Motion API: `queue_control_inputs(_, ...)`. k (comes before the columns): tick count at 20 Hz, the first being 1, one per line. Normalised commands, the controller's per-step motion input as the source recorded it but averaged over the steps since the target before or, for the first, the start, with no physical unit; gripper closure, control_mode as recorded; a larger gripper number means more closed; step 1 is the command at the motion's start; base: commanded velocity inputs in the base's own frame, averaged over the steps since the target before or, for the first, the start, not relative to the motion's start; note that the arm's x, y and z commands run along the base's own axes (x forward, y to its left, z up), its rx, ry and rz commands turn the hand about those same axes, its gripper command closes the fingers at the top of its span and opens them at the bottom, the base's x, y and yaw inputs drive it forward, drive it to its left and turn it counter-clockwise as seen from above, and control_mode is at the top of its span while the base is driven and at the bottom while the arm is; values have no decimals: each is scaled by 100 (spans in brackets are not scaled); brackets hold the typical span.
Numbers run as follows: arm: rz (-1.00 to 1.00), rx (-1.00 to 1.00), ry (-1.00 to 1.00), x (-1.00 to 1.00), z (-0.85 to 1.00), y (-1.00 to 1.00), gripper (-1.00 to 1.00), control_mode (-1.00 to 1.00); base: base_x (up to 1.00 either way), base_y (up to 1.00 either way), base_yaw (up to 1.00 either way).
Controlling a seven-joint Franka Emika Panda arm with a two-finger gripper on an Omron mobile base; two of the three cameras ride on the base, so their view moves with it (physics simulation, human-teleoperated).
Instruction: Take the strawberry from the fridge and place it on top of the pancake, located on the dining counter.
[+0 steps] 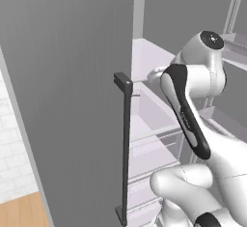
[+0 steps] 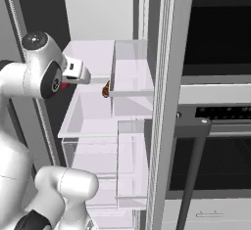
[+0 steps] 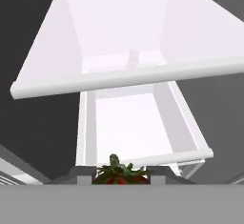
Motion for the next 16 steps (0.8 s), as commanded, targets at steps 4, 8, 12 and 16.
queue_control_inputs(4,0,0,0,-100,0,0,100,-100,0,0,0)
queue_control_inputs(8,0,0,0,-84,5,-1,100,-100,0,0,0)
queue_control_inputs(12,0,0,3,-17,-5,0,100,-100,0,0,0)
queue_control_inputs(16,0,-2,2,0,-3,2,100,-100,0,0,0)
